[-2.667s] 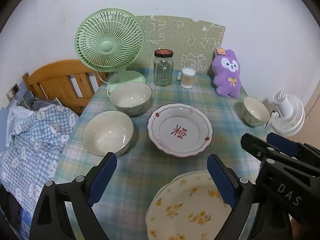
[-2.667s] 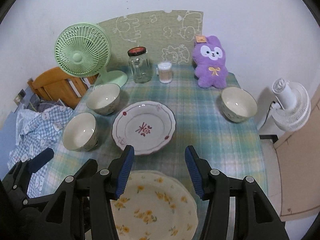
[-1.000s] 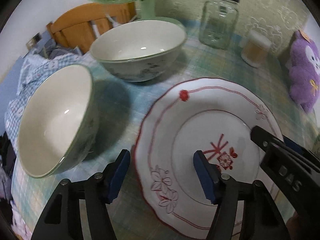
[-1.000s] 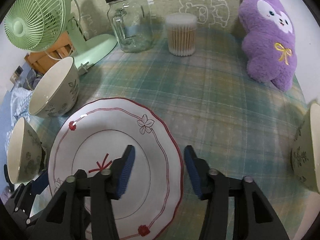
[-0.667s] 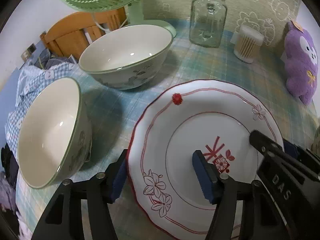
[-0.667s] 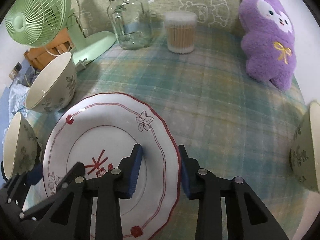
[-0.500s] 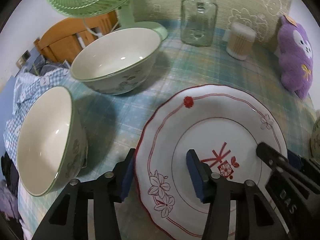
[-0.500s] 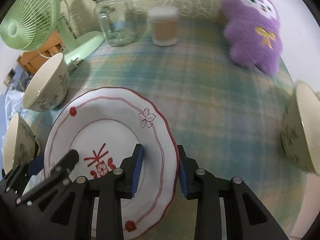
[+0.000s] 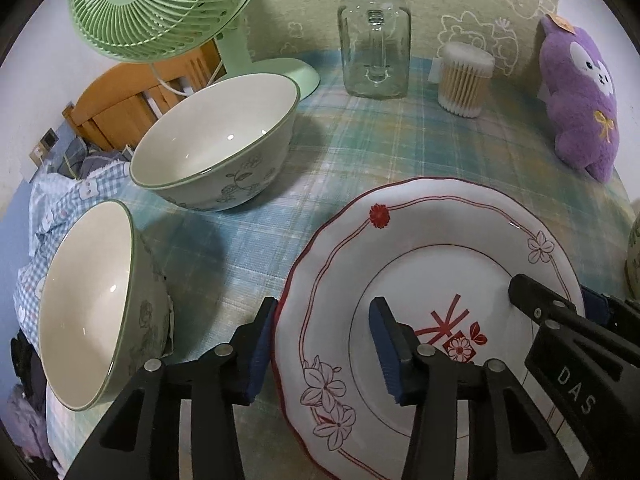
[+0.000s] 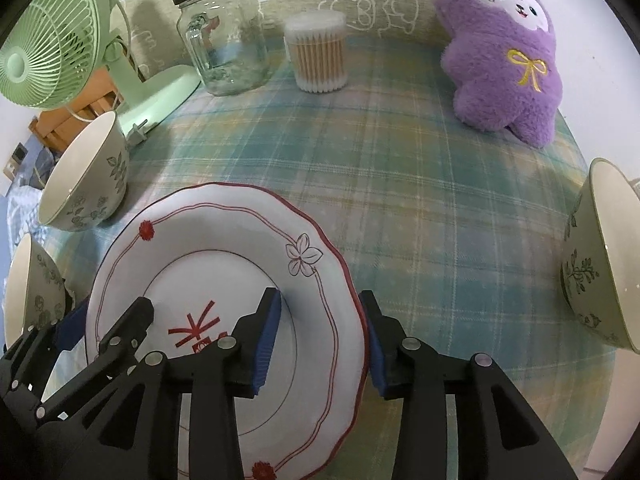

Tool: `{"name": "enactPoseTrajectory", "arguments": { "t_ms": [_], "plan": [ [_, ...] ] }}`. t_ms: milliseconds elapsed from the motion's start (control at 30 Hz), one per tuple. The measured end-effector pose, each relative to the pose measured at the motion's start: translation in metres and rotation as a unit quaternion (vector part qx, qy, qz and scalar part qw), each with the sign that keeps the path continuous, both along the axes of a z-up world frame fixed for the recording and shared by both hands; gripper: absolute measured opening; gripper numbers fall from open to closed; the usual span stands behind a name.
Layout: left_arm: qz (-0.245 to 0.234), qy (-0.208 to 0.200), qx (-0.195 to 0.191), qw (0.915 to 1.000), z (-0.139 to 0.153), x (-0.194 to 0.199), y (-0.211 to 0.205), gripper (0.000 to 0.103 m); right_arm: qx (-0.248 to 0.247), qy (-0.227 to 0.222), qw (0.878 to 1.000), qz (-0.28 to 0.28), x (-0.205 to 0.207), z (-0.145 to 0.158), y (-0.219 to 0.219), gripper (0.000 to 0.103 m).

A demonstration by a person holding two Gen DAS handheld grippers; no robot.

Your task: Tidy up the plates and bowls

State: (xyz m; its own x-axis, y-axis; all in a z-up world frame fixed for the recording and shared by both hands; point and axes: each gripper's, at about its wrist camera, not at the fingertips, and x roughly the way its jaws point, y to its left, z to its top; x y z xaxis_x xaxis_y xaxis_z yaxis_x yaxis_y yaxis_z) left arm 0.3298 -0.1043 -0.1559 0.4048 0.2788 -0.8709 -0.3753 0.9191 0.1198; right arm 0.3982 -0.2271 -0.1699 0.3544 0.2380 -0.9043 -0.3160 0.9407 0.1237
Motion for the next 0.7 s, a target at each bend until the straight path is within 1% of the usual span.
{"name": "enactPoseTrajectory", "arguments": {
  "t_ms": [233, 333, 433, 633, 700],
  "plan": [
    [-0.006, -0.001, -0.012, 0.9999, 0.002, -0.008, -0.004, 0.044, -0.012, -0.003, 1.000, -0.012, -0.010, 0.007, -0.004, 0.041],
    [-0.003, -0.003, -0.034, 0.9994, 0.007, -0.012, -0.005, 0.044, -0.015, -0.007, 1.000, -0.020, -0.019, 0.016, -0.012, 0.041],
    [-0.016, -0.016, -0.025, 0.9994, 0.018, -0.015, -0.011, 0.044, -0.016, -0.012, 0.999, -0.028, -0.026, 0.024, -0.017, 0.041],
    [-0.035, -0.029, -0.026, 0.9986, 0.036, -0.022, -0.017, 0.044, -0.015, -0.025, 0.998, -0.048, -0.038, 0.044, -0.025, 0.041],
    [-0.039, -0.029, -0.031, 0.9983, 0.041, -0.025, -0.017, 0.044, -0.018, -0.032, 0.998, -0.053, -0.044, 0.051, -0.027, 0.041]
  ]
}}
